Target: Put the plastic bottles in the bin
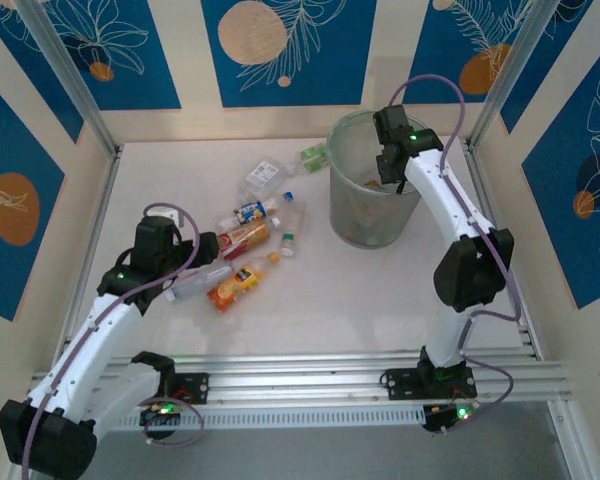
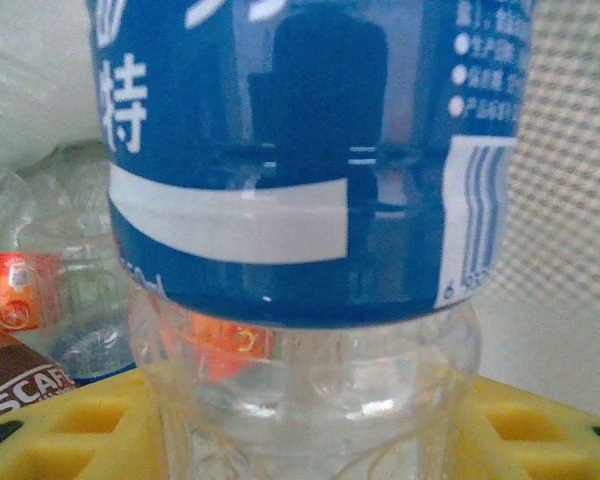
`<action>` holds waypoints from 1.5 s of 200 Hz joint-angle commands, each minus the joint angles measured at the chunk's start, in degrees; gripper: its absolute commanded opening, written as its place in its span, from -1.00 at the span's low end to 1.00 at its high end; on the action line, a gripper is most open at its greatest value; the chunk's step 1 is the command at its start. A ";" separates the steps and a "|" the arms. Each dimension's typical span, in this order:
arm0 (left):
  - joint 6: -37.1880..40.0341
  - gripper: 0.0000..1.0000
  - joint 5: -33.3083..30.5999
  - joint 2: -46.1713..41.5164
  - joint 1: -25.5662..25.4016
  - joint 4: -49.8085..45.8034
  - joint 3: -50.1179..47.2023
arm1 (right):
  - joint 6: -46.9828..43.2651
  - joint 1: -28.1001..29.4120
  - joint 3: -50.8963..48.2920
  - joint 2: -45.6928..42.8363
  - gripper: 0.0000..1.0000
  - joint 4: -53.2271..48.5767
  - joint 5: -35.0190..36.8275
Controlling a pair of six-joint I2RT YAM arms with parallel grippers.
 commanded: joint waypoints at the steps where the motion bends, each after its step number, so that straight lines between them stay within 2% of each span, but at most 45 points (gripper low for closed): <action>1: 0.65 0.99 -0.40 -0.70 -0.59 0.97 -0.04 | -0.61 -0.20 1.21 2.05 -0.20 -2.67 -0.18; 48: 0.81 0.99 -0.35 -0.48 -0.54 1.04 0.13 | 0.19 -0.28 1.58 4.32 0.00 -4.27 0.01; 84: 0.96 0.99 -0.53 -0.47 -0.57 0.80 0.40 | 0.70 -0.28 2.15 4.80 0.29 -4.67 0.09; 176: 0.77 0.99 -0.62 0.09 -0.54 0.77 0.57 | 1.11 1.55 4.11 2.56 0.56 -6.78 2.46; 204: 0.81 0.99 -0.45 0.26 -0.56 0.63 0.57 | 1.34 2.76 4.85 1.50 0.57 -7.46 3.79; 260: 2.26 0.99 2.46 0.79 -0.53 -4.05 2.60 | 3.20 6.34 6.91 -4.82 0.69 -7.24 2.46; 300: 3.69 0.99 6.11 1.58 -0.57 -10.30 4.88 | 6.52 10.32 7.41 -11.71 0.88 -6.67 0.60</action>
